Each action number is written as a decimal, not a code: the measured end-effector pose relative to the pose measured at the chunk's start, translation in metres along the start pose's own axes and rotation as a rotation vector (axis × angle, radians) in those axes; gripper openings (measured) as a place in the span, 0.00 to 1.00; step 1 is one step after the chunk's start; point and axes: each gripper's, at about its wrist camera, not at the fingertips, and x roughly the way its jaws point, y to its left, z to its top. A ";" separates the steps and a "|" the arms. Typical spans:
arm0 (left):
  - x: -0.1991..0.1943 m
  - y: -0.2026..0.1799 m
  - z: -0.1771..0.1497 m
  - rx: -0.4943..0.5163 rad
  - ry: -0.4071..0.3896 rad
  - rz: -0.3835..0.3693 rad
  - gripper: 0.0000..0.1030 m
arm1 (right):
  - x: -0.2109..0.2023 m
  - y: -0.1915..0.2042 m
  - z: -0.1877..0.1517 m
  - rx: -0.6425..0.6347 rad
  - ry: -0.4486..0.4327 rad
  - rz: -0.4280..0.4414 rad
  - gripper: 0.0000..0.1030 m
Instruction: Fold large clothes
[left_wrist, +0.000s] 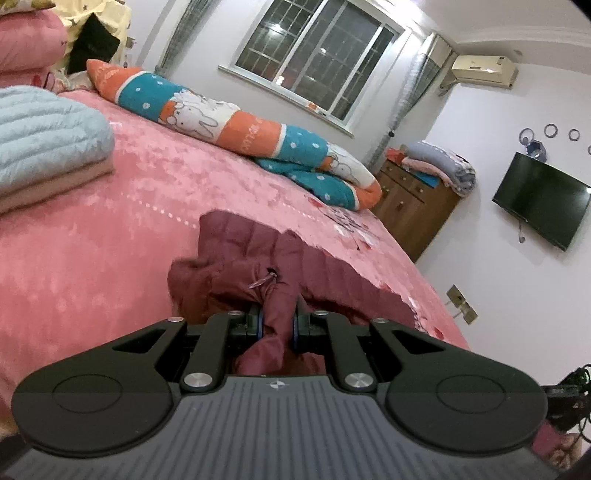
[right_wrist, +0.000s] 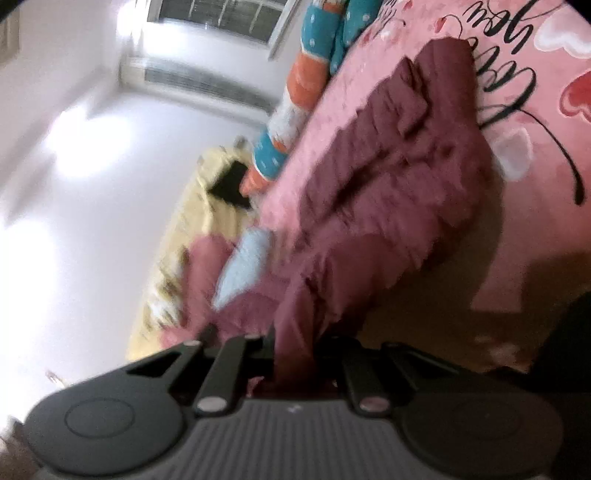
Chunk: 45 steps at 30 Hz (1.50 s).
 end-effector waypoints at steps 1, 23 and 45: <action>0.007 0.000 0.007 0.000 -0.005 0.008 0.12 | -0.001 0.000 0.008 0.009 -0.023 0.011 0.08; 0.263 0.006 0.102 0.035 0.121 0.124 0.44 | 0.087 -0.083 0.180 0.316 -0.358 -0.014 0.29; 0.234 0.028 0.108 0.094 -0.021 0.279 0.90 | 0.083 -0.104 0.225 0.453 -0.507 -0.007 0.78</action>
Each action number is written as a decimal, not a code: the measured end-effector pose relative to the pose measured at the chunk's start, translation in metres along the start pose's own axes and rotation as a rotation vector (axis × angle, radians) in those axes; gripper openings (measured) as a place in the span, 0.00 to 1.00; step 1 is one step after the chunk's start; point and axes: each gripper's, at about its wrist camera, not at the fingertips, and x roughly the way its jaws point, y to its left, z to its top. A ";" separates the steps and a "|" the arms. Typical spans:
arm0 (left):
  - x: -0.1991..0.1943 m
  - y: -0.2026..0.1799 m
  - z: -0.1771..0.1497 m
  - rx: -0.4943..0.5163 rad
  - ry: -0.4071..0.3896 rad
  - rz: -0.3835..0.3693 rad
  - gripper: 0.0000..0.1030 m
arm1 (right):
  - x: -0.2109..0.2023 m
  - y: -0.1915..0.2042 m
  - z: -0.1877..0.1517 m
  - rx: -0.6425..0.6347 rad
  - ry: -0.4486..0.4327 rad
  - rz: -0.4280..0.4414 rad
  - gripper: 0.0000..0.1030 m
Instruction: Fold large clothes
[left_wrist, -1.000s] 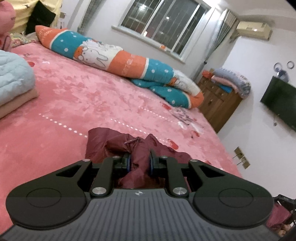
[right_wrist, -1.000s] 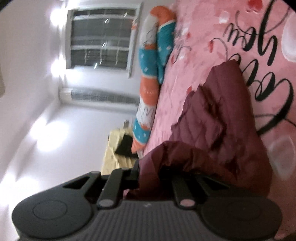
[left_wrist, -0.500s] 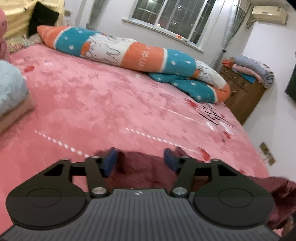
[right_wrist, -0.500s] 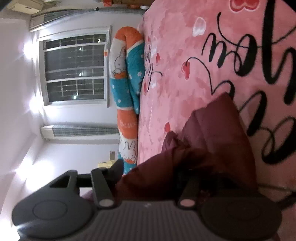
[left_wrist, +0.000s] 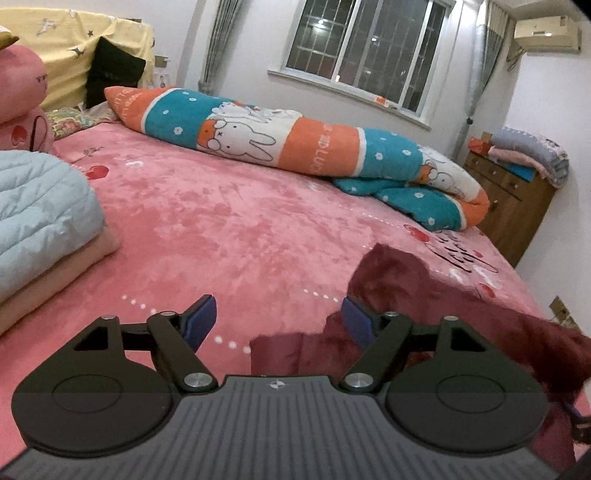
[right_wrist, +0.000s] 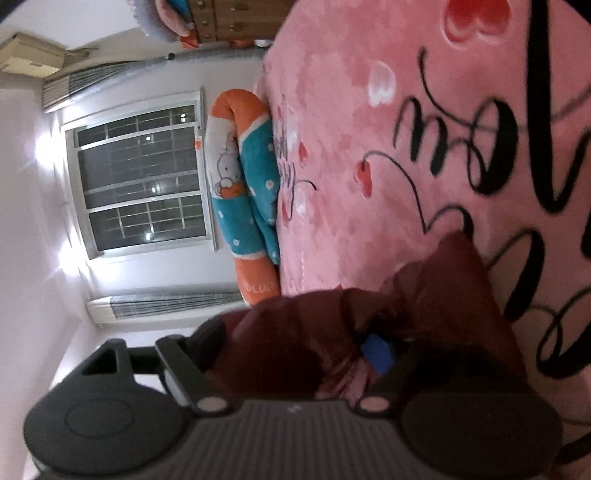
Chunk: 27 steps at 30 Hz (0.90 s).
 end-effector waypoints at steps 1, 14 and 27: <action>-0.008 0.002 -0.005 0.001 -0.005 -0.006 0.90 | -0.004 0.003 0.000 -0.025 -0.007 -0.001 0.78; -0.078 0.006 -0.106 0.090 -0.008 -0.010 0.91 | -0.075 0.025 -0.076 -0.613 -0.127 -0.238 0.90; -0.049 0.026 -0.114 0.077 -0.077 -0.072 0.91 | -0.054 -0.003 -0.134 -0.885 0.009 -0.431 0.90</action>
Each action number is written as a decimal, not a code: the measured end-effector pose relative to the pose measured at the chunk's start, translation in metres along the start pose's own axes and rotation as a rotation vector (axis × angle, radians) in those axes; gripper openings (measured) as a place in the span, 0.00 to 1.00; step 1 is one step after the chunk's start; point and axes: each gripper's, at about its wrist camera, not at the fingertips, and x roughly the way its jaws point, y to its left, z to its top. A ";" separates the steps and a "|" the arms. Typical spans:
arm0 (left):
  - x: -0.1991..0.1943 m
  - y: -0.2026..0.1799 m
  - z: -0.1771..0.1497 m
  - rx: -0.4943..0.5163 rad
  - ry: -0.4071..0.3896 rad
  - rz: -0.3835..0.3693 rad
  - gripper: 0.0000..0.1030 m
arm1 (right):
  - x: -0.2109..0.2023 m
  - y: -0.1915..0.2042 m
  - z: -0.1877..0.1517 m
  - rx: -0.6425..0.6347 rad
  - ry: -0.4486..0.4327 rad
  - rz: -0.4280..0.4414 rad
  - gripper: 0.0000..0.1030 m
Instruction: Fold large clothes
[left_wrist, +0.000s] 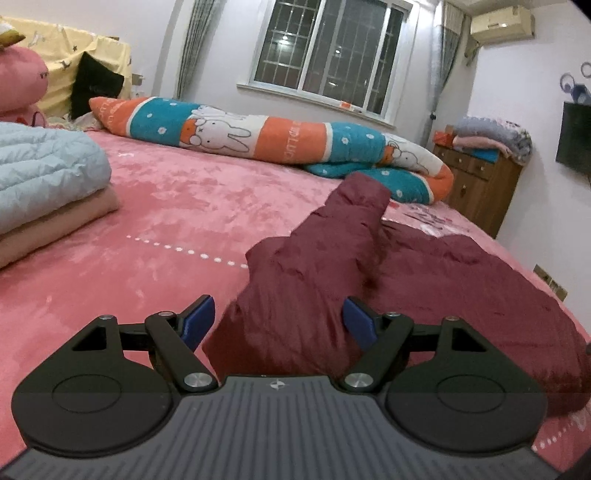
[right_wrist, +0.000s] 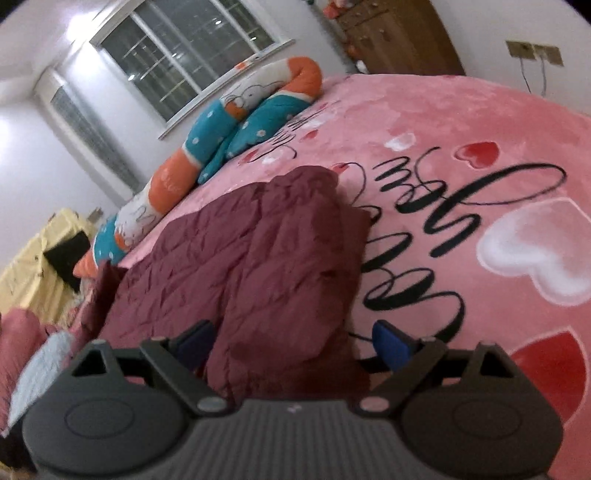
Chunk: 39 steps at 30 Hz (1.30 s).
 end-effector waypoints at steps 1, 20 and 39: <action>0.003 0.002 0.000 -0.008 -0.002 -0.005 0.91 | 0.002 0.001 -0.001 -0.008 0.005 0.002 0.90; 0.029 -0.007 -0.007 -0.087 0.121 -0.091 0.27 | 0.019 0.031 -0.012 -0.116 0.031 -0.013 0.36; -0.042 -0.027 -0.027 -0.140 0.259 -0.221 0.20 | 0.000 0.014 0.000 -0.180 -0.040 -0.210 0.19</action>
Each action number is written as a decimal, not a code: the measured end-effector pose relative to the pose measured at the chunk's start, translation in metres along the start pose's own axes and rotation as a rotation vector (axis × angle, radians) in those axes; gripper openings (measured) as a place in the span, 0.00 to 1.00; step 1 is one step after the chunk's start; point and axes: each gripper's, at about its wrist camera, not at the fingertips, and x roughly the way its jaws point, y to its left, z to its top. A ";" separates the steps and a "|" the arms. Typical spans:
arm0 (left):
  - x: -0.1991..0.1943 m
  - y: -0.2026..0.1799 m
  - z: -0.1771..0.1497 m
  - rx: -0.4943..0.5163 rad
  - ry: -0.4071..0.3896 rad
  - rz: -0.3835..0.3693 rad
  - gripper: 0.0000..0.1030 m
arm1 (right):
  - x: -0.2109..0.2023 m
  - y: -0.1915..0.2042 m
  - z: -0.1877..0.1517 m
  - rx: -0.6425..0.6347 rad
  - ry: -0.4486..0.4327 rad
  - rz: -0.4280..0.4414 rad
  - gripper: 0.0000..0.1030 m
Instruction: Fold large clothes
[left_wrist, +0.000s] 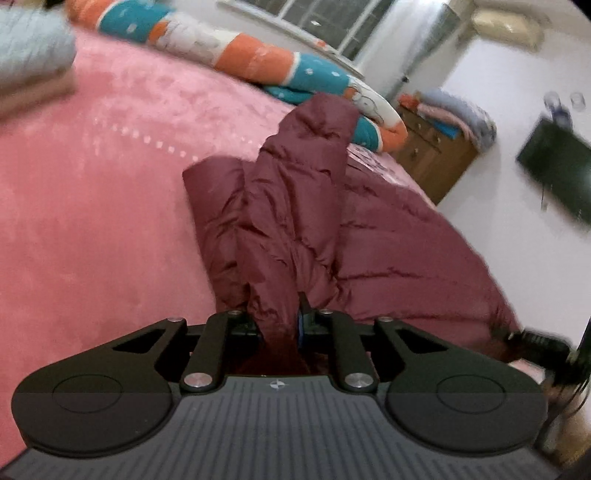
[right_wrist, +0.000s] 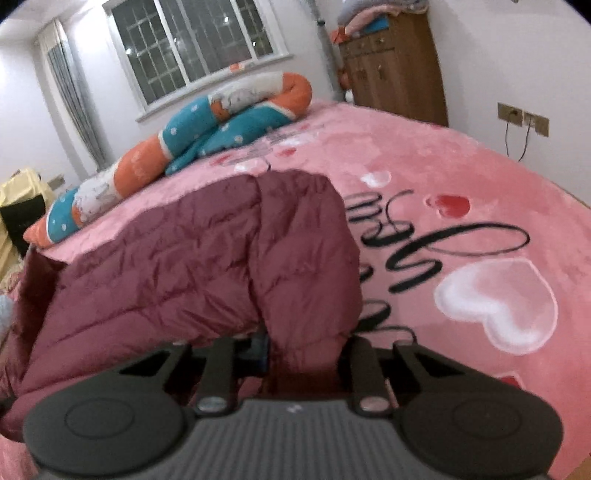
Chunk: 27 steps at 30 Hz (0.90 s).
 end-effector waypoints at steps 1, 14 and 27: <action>-0.003 -0.001 0.002 0.009 -0.013 0.007 0.22 | 0.000 0.001 0.000 -0.002 0.007 -0.001 0.20; -0.053 -0.044 0.026 0.288 -0.210 0.190 0.49 | -0.030 -0.001 0.009 0.034 -0.078 0.043 0.49; 0.032 -0.097 0.054 0.523 -0.159 0.054 0.37 | -0.050 0.006 0.033 -0.014 -0.232 0.051 0.78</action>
